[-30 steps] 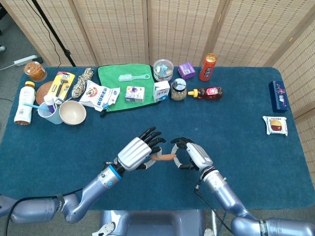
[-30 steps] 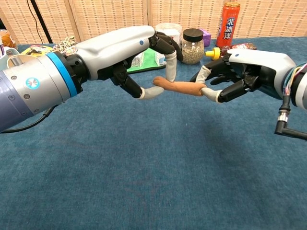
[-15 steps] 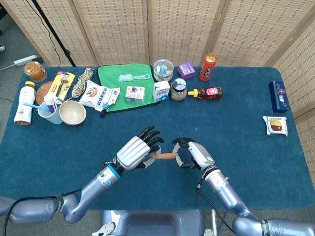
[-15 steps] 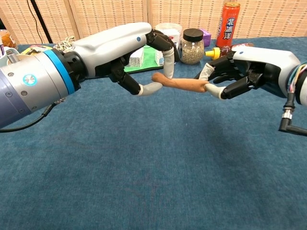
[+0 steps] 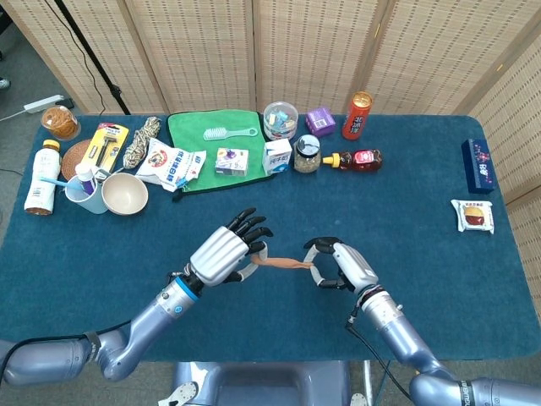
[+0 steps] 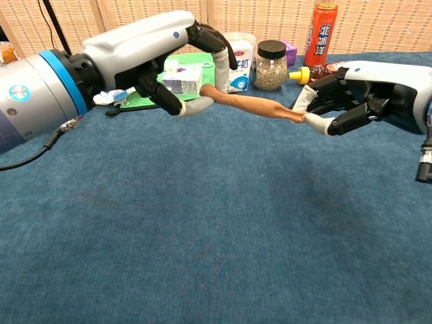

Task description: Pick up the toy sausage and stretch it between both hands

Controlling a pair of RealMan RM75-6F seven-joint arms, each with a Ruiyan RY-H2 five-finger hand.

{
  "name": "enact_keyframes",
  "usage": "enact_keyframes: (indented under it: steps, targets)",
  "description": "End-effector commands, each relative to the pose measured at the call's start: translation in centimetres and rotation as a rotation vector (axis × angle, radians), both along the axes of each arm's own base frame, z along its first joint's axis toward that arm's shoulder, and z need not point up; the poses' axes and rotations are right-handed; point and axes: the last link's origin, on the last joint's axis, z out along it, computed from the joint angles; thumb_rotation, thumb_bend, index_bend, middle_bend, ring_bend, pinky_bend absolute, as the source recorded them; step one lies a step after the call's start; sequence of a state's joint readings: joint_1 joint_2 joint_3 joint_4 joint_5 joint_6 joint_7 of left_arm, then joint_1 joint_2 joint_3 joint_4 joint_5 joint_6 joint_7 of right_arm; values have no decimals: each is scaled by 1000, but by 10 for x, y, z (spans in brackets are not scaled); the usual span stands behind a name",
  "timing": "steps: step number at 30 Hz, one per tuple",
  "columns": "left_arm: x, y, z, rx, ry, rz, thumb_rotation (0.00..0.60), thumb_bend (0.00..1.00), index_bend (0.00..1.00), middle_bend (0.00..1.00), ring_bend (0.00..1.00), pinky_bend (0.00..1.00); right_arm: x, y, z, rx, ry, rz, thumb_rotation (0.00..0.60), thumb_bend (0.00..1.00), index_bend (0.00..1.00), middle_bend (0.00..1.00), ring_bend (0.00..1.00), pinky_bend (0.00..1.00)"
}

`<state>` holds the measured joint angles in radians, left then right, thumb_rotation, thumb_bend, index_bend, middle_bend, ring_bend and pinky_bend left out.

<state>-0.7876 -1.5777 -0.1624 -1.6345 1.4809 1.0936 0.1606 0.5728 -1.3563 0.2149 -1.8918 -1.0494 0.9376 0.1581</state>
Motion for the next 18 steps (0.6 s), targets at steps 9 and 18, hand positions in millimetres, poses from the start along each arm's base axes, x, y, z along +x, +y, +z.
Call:
enact_keyframes:
  steps: [9, 18]
  targets:
    - [-10, 7, 23, 56, 0, 10, 600, 440, 894, 291, 126, 52, -12, 1, 4, 6, 30, -8, 600, 575, 767, 284, 187, 93]
    - [-20, 12, 39, 90, -2, 29, 600, 440, 894, 291, 126, 52, -21, 3, 8, 1, 52, -21, 600, 575, 768, 288, 187, 93]
